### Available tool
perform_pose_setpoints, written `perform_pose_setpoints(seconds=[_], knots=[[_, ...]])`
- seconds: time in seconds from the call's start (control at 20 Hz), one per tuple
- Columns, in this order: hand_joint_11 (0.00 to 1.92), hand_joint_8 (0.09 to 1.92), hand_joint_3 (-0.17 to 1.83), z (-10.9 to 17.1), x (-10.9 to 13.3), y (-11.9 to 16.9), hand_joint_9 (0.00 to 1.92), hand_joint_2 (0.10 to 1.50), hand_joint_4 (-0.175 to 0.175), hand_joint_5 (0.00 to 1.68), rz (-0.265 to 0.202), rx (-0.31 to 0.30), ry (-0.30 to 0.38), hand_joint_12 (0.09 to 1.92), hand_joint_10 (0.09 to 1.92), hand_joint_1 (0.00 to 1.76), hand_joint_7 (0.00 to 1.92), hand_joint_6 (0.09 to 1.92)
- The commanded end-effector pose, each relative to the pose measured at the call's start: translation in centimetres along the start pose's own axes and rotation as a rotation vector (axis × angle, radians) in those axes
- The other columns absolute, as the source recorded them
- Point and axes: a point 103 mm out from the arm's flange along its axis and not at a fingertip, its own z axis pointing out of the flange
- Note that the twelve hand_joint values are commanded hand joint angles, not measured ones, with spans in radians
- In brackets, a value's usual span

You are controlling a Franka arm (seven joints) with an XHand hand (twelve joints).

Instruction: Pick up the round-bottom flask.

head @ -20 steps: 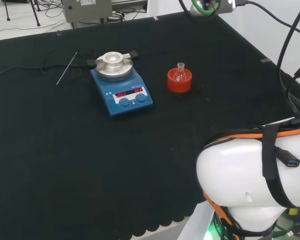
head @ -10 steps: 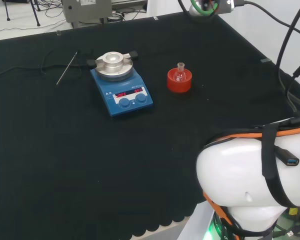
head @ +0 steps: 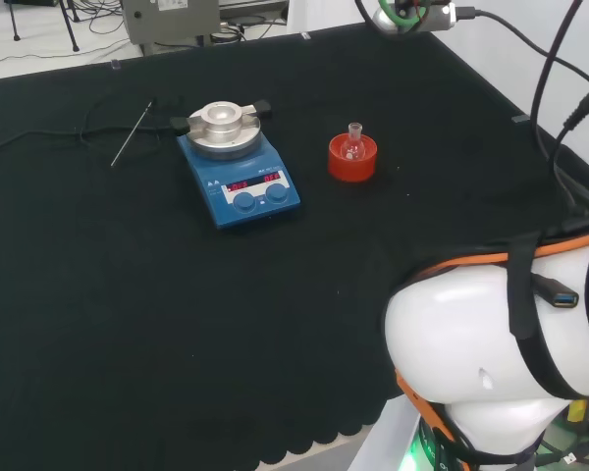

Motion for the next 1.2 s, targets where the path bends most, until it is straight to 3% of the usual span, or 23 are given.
perform_pose_setpoints(seconds=[0.05,0.75,1.2], knots=[[0.0,0.5,0.26,3.4,-2.7,4.0,0.25,1.23,-0.022,0.32,0.067,-0.002,0.062,1.15,0.62,0.12,0.18,0.09],[0.0,0.53,0.23,13.3,-4.6,17.4,0.31,1.17,-0.04,0.39,0.113,0.044,0.18,1.25,0.63,0.27,0.22,0.09],[0.0,0.57,0.2,19.2,-6.0,21.2,0.39,1.06,-0.048,0.44,0.15,0.02,0.241,1.31,0.66,0.46,0.28,0.09]])
